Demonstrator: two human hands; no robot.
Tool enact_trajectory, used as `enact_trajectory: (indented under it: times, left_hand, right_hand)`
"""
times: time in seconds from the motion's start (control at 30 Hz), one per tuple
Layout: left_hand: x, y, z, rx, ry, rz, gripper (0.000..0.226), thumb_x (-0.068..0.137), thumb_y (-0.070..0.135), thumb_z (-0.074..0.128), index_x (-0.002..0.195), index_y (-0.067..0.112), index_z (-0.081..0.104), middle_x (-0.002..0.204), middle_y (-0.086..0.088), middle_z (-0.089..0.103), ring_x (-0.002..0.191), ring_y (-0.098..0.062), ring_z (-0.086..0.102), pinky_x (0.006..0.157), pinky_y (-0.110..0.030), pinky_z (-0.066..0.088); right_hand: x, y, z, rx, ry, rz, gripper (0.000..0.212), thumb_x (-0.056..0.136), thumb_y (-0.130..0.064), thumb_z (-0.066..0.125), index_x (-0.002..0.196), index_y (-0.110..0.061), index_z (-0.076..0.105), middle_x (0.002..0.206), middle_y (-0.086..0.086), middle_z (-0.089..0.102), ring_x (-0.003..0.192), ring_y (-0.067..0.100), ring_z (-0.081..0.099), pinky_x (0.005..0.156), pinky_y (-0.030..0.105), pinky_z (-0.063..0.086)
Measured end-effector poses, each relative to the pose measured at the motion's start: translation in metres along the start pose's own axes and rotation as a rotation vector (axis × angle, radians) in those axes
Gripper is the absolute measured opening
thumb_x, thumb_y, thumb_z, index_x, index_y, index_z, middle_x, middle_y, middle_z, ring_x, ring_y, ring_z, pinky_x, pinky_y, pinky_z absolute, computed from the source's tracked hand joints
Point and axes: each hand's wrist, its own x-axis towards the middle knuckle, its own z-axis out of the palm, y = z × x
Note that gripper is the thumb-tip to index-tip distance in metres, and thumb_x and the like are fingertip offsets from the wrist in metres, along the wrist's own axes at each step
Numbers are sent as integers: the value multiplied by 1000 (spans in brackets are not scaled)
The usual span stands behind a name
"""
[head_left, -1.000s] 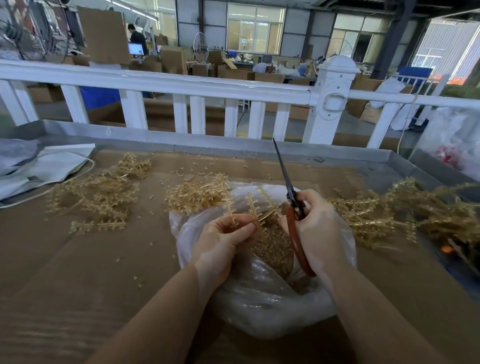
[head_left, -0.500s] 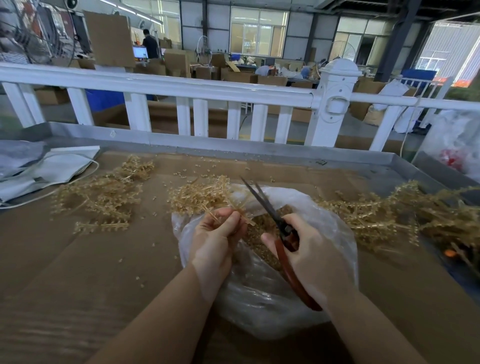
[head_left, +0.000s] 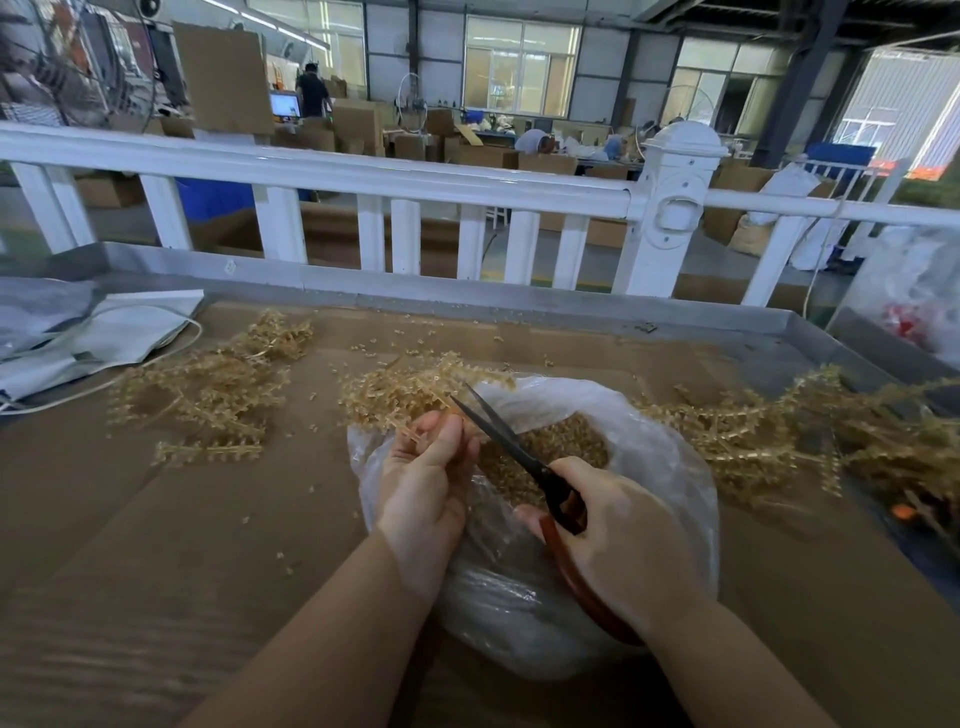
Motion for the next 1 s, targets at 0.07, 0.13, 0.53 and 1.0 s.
enact_trajectory:
  times: [0.07, 0.13, 0.53, 1.0]
  left_hand:
    - [1, 0, 0, -23, -3, 8, 18, 89, -4, 55, 87, 13, 51, 78, -8, 60, 65, -14, 61, 56, -18, 54]
    - [2, 0, -1, -47, -12, 13, 15, 90, -3, 54, 90, 12, 52, 77, -7, 60, 64, -13, 60, 55, -19, 53]
    - [0, -3, -3, 54, -34, 52, 21, 87, -9, 54, 84, 10, 60, 63, -4, 65, 50, -9, 62, 53, -17, 54]
    - [-1, -3, -3, 127, -43, 31, 20, 83, -10, 57, 86, 9, 59, 57, -2, 65, 48, -7, 63, 54, -16, 55]
  right_hand:
    - [0, 1, 0, -3, 1, 1, 31, 82, -60, 58, 98, -33, 60, 71, -19, 49, 68, 1, 44, 55, 8, 30]
    - [-1, 1, 0, -13, -16, 0, 32, 83, -61, 56, 99, -34, 59, 73, -19, 52, 70, 2, 46, 56, 11, 31]
    - [7, 2, -2, 18, -104, -2, 31, 83, -65, 53, 94, -36, 55, 64, -20, 47, 60, -8, 44, 62, 6, 37]
    - [13, 2, -4, 138, -160, 48, 33, 82, -61, 59, 71, -33, 45, 58, -12, 49, 61, -4, 52, 60, 7, 37]
